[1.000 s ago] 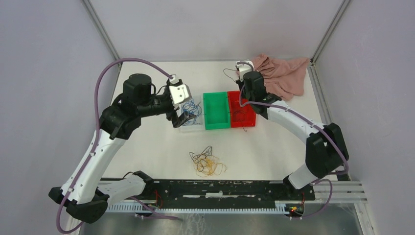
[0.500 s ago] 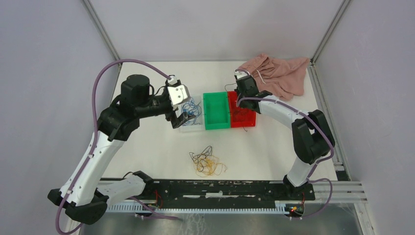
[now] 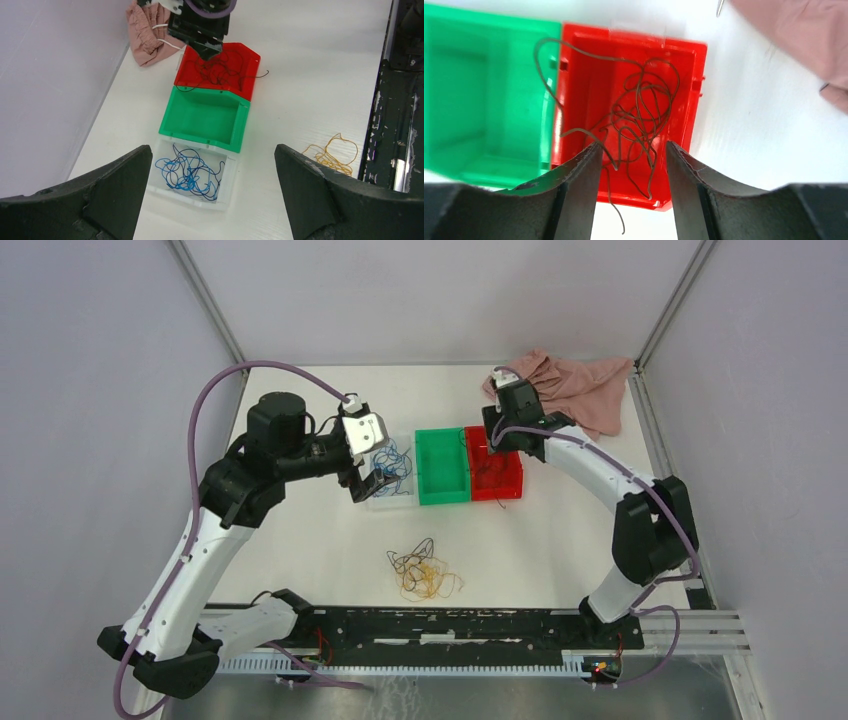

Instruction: Untangle the cables

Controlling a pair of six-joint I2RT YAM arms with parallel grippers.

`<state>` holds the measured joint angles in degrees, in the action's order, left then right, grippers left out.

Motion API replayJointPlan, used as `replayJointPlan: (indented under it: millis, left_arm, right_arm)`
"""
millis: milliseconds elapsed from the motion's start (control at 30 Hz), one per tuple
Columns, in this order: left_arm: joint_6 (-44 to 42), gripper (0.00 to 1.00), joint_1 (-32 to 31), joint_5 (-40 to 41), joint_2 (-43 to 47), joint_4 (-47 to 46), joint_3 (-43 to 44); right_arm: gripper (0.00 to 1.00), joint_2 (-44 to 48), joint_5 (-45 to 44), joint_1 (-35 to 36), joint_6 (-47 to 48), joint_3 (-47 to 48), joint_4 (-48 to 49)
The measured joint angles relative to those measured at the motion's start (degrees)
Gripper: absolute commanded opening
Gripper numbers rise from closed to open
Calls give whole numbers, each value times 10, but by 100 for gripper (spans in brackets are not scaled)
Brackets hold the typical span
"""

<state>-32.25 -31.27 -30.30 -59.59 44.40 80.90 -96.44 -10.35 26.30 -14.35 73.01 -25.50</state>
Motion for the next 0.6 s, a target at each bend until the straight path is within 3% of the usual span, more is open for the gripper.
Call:
replayJointPlan:
  millis: [167,300,600]
  left_arm:
    - [0,99,0,0,0,0,0]
    - [0,99,0,0,0,0,0]
    - [-1,99,0,0,2,0,0]
  right_arm:
    - [57,36,42,-9,0,49,-9]
    - [53,47,73,-9,-2,56,14]
    - [19,-40,89,-8,-31,64,41]
